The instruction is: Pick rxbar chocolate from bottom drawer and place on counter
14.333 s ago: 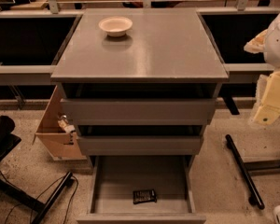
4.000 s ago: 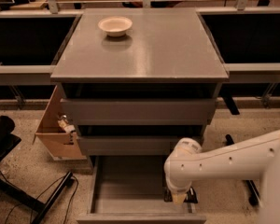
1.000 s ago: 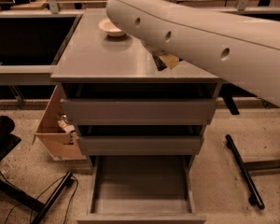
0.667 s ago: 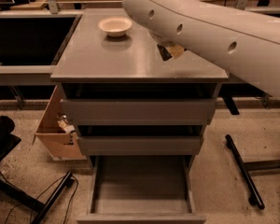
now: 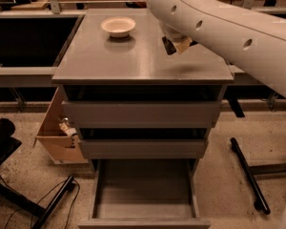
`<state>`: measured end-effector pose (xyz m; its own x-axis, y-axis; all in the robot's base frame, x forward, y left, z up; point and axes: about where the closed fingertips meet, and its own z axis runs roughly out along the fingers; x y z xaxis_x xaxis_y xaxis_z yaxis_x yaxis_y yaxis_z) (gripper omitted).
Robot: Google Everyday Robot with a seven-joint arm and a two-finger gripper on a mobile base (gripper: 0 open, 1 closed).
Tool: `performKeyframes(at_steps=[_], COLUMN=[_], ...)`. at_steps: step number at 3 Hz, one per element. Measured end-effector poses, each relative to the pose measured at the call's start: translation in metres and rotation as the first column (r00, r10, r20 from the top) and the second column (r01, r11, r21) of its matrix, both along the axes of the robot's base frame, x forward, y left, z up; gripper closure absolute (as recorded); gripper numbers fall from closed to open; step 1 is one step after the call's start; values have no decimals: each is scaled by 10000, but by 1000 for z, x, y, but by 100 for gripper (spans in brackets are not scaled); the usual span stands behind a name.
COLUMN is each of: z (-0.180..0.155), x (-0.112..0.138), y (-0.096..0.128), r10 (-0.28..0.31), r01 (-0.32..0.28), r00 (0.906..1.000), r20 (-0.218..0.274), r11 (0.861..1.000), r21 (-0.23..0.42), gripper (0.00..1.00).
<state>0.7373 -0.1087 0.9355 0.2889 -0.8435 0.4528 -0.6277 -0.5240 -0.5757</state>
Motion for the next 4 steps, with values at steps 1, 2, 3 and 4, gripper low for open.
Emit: performKeyframes(at_steps=[1,2,3,4], z=[0,0,0,0], x=[-1,-1,-1,-1], y=[0,0,0,-1], r10=[-16,-16,-16,-16], r01=[16,16,16,16], r00=[10000,10000,10000,10000], r20=[-19,-19,-19,-19], r11=[10000,10000,10000,10000], r21=[-25,-25,-25,-22], gripper=[59,36,13,0])
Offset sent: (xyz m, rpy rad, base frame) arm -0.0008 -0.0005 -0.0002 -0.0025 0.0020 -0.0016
